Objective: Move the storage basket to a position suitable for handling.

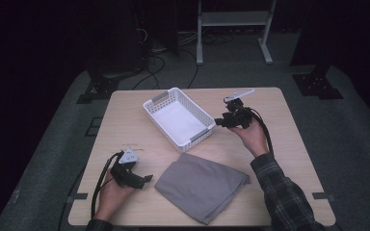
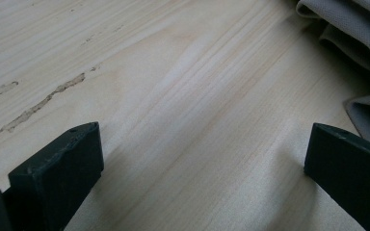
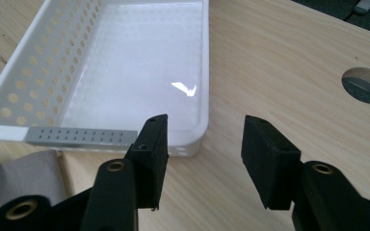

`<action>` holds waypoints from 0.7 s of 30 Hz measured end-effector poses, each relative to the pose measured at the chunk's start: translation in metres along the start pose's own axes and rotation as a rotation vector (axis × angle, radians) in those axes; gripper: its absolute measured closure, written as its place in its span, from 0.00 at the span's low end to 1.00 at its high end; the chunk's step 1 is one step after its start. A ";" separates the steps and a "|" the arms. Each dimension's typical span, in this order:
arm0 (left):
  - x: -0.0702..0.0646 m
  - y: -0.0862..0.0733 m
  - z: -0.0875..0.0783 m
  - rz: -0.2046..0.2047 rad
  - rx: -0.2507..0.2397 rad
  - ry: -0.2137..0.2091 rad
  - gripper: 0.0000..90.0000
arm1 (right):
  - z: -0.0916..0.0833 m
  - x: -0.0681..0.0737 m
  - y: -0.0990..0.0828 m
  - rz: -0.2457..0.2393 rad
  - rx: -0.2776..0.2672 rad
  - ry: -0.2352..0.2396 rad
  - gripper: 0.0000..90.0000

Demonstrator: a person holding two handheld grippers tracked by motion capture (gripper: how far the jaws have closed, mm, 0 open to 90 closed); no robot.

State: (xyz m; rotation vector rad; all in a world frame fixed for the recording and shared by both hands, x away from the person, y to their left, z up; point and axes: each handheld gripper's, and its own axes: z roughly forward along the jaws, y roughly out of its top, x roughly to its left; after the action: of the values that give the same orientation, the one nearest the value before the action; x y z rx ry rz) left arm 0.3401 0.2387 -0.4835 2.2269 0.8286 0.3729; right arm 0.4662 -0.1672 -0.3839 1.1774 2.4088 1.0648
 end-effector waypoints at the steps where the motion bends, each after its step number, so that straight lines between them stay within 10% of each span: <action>1: 0.000 0.000 0.000 0.000 0.000 0.000 0.00 | 0.005 0.001 0.004 -0.005 0.008 0.001 0.59; 21: 0.000 0.000 0.000 -0.001 0.001 0.000 0.00 | 0.046 -0.004 0.023 -0.023 0.056 -0.006 0.77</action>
State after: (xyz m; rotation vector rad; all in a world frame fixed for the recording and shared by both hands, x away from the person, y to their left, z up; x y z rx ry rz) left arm 0.3401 0.2387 -0.4834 2.2272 0.8298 0.3715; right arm 0.5056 -0.1377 -0.4001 1.1664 2.4564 0.9916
